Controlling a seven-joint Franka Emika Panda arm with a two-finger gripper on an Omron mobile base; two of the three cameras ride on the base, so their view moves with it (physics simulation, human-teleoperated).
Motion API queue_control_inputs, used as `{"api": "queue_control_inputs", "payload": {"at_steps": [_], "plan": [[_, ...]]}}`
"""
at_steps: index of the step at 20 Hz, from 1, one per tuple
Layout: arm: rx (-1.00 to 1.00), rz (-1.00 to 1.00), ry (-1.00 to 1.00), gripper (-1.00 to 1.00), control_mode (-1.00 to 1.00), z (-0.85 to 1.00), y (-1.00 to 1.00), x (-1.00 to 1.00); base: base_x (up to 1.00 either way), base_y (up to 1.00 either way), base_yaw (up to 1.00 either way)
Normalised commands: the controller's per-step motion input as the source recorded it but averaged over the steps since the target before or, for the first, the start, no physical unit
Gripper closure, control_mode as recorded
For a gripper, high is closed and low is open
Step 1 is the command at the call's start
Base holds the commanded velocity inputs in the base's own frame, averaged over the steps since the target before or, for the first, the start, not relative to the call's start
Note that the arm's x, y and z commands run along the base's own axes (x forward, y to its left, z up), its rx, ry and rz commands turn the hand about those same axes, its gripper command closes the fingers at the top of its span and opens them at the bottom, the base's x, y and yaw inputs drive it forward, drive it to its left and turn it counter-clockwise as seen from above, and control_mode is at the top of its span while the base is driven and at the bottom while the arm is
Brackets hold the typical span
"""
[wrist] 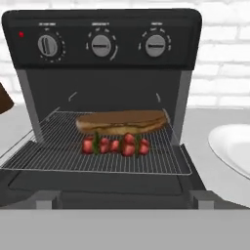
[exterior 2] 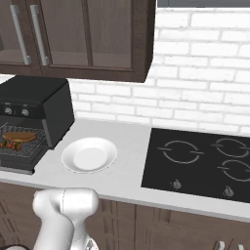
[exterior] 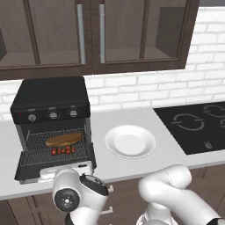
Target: Pick up the kebab skewer and baguette bread, and place them inside the toaster oven. Close the toaster oven door and start by setting the timer.
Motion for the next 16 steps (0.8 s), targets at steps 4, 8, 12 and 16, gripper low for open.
{"api": "queue_control_inputs", "payload": {"at_steps": [4,8,12,16], "plan": [[0.16,-0.15,-0.15,-1.00,-1.00,-0.11,0.00,0.04,0.00,0.00,0.00],[0.11,-0.03,-0.03,-1.00,-1.00,0.00,0.00,0.13,0.00,0.00,0.00],[0.05,0.02,0.00,-1.00,-1.00,0.00,-0.01,0.41,0.00,0.00,0.00],[0.00,0.09,0.00,-1.00,-1.00,-0.09,0.00,0.27,0.00,0.00,0.00]]}}
